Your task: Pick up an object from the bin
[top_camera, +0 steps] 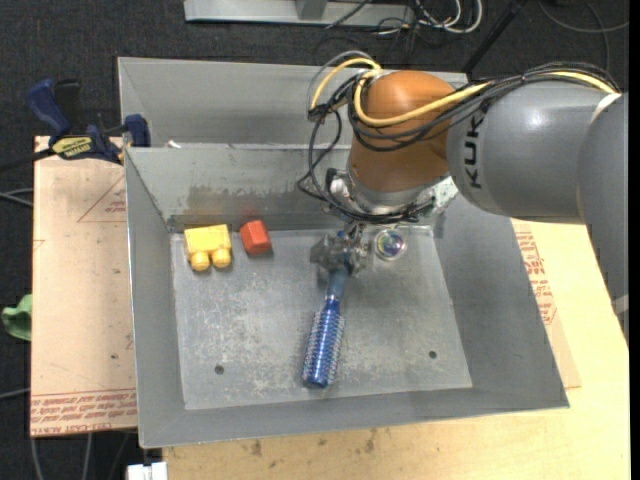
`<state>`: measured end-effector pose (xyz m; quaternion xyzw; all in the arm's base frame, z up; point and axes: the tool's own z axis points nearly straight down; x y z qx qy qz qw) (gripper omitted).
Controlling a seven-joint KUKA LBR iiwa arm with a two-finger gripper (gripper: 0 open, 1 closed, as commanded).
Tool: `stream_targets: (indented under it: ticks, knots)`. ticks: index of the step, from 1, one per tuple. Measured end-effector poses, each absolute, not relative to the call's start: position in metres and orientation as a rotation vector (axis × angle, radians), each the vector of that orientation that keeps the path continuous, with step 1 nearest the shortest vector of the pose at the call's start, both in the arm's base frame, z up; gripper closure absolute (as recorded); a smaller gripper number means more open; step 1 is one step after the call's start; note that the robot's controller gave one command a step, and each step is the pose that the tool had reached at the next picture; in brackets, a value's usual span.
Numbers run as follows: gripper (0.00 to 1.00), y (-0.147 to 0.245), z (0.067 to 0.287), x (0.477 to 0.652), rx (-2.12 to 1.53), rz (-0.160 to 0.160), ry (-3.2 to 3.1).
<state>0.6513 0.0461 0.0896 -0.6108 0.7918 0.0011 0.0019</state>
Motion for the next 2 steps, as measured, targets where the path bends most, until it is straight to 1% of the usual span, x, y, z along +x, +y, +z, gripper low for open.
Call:
stream_targets:
  ticks: [1,2]
  knots:
    - [1.0,0.046,0.089,0.651,-1.916,0.004,2.485]
    - [1.0,0.035,0.262,0.651,-1.844,-0.008,2.53]
